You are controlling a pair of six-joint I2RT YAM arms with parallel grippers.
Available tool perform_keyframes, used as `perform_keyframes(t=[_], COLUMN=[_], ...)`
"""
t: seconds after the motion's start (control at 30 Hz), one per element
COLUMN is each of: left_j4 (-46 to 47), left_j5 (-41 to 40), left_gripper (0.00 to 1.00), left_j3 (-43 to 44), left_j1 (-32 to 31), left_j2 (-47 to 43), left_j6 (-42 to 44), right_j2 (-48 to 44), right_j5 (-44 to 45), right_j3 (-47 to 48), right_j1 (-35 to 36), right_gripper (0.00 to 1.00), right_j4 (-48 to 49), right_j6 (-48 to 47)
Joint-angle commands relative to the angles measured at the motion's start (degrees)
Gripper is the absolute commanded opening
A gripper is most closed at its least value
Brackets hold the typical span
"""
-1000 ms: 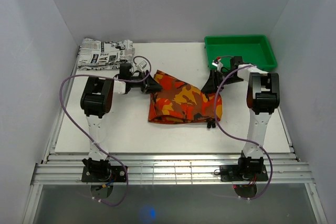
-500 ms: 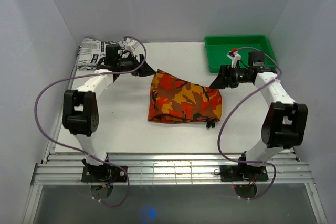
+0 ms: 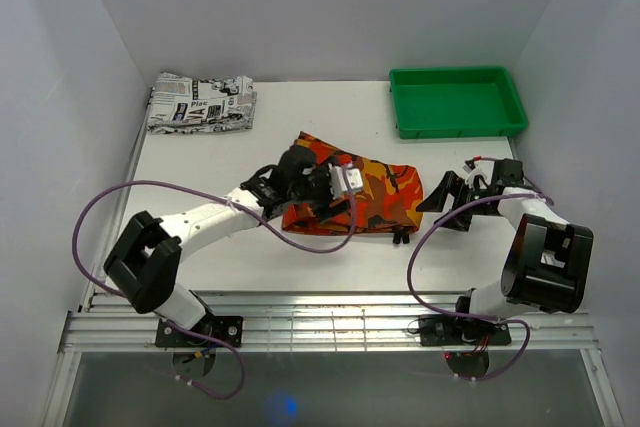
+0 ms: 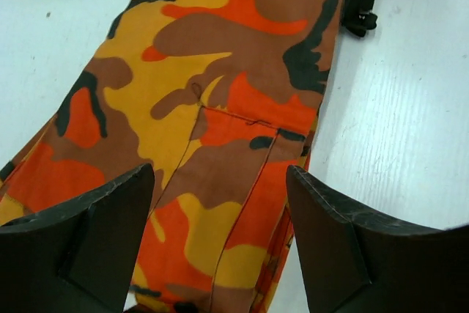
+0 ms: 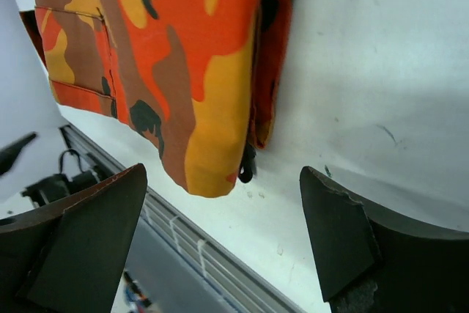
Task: Fold and stack the trousers
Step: Neatly place the folded trousers to the corner
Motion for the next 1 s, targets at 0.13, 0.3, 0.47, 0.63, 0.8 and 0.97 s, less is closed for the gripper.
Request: perform_keyframes(t=[0.13, 0.3, 0.47, 0.63, 0.8, 0.97], left_j4=[15.09, 21.06, 23.09, 22.13, 18.62, 16.42], left_j5=[-14.83, -17.99, -23.17, -20.04, -12.58, -5.98], left_gripper=[0.82, 0.81, 0.79, 0.54, 0.15, 0.00], left_j3=[-2.08, -1.46, 3.10, 2.06, 0.13, 2.13], left_j1=[-13.68, -16.23, -16.67, -16.76, -16.32, -13.43], left_j2=[8.01, 16.36, 24.27, 26.57, 24.47, 22.00], left_j6=[6.43, 7.74, 9.24, 11.00, 7.14, 0.82], right_j2=[0.91, 1.88, 3.46, 2.58, 1.44, 1.61], right_j5=[-5.66, -6.37, -7.95, -7.42, -7.25, -7.51], right_j3=[-5.53, -8.69, -10.54, -13.26, -15.90, -17.40], right_j1=[-3.22, -4.28, -4.45, -4.54, -4.45, -4.02], right_gripper=[0.90, 0.90, 0.90, 0.90, 0.90, 0.90], right_j4=[12.38, 15.73, 20.21, 23.81, 28.80, 33.30], right_j6=[12.54, 15.45, 19.14, 21.86, 25.02, 28.54])
